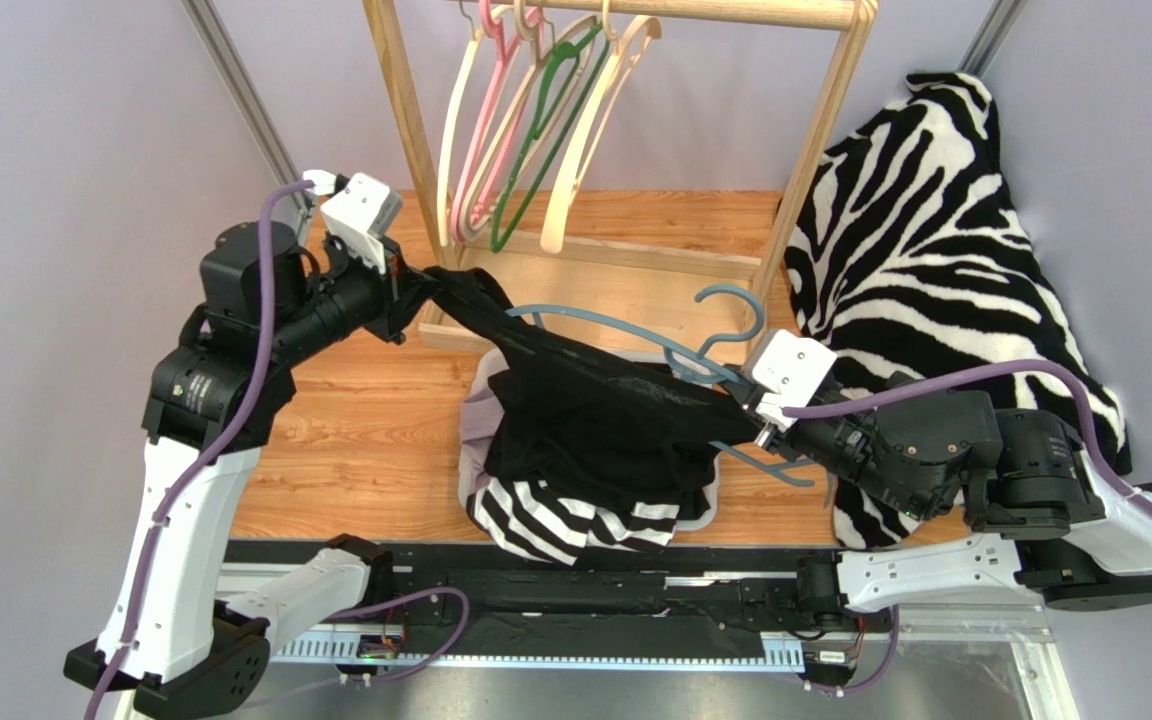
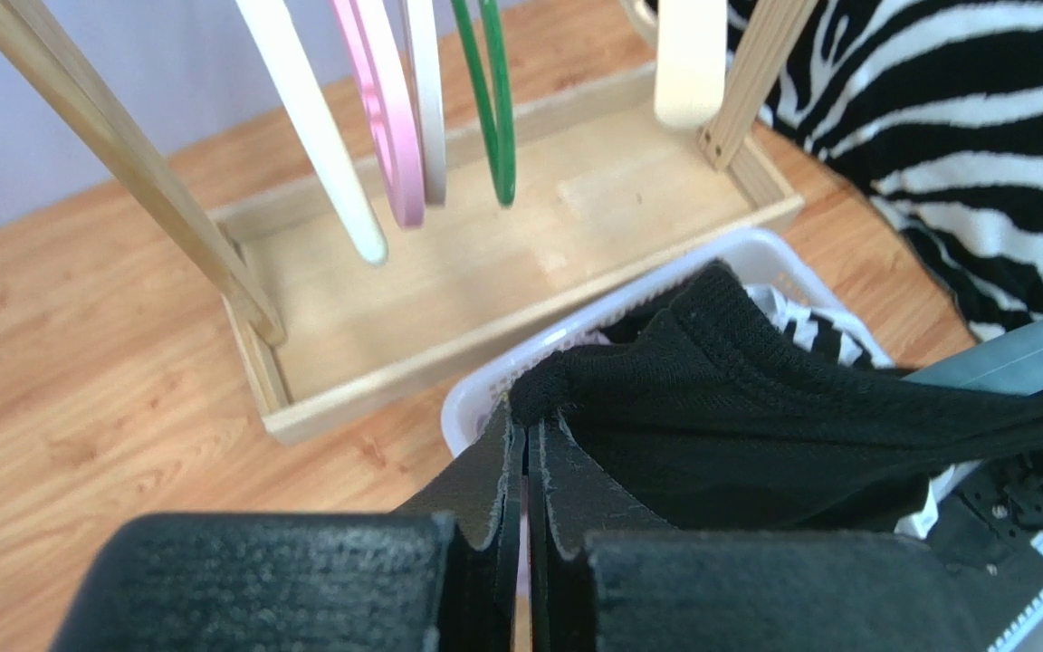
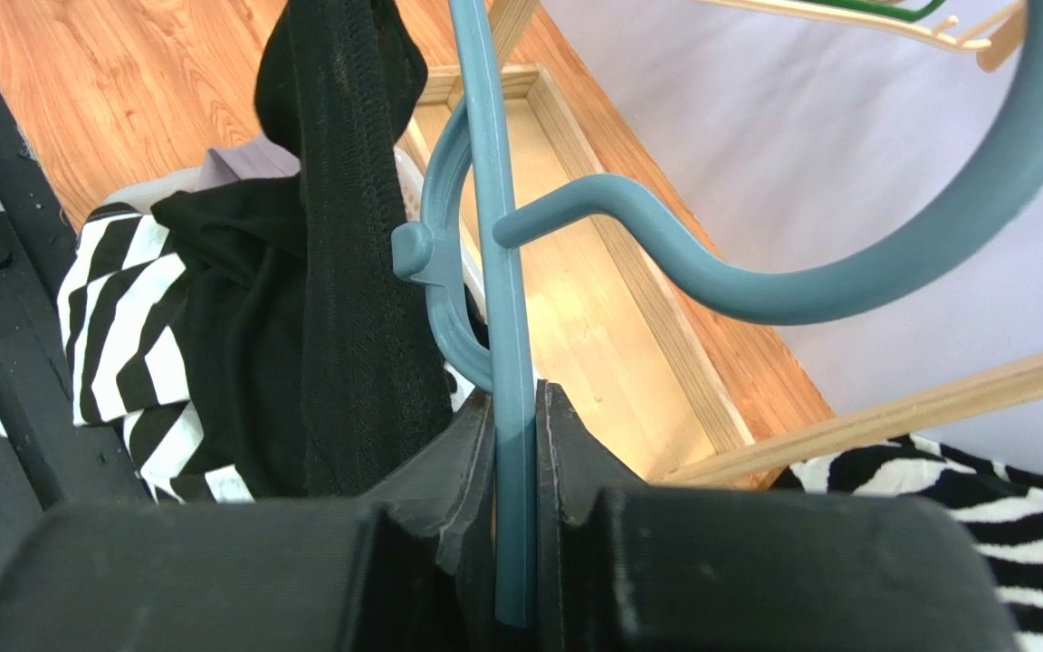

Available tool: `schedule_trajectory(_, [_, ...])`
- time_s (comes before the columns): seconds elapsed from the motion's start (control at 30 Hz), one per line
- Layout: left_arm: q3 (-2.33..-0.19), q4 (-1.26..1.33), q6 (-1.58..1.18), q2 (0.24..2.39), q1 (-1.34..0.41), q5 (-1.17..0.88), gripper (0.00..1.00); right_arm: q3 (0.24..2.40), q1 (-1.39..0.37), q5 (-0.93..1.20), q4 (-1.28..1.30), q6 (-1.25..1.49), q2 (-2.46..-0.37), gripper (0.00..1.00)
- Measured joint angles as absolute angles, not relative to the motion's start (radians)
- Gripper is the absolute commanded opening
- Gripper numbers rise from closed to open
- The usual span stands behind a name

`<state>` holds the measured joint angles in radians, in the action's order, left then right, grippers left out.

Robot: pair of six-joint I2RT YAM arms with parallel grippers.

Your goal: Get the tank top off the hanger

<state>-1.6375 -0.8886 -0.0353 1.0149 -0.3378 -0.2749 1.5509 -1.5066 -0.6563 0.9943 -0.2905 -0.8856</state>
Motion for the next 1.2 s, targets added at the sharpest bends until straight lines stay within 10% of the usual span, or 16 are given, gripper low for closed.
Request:
schedule_trajectory(0.37, [-1.467, -0.925, -0.002, 0.943, -0.331, -0.394, 0.00, 1.547, -1.522, -0.762, 1.008, -0.313, -0.887, 0.00])
schedule_trajectory(0.4, [-1.460, -0.928, 0.002, 0.931, -0.331, -0.416, 0.07, 1.547, -1.522, -0.776, 1.004, -0.320, -0.892, 0.00])
schedule_trajectory(0.5, [-1.452, -0.947, 0.023, 0.902, -0.330, -0.487, 0.98, 1.547, -1.523, -0.803, 0.975, -0.349, -0.910, 0.00])
schedule_trajectory(1.2, [-1.816, -1.081, 0.426, 0.884, -0.326, -0.785, 0.99, 1.561, -1.523, -0.730, 0.875, -0.464, -1.061, 0.00])
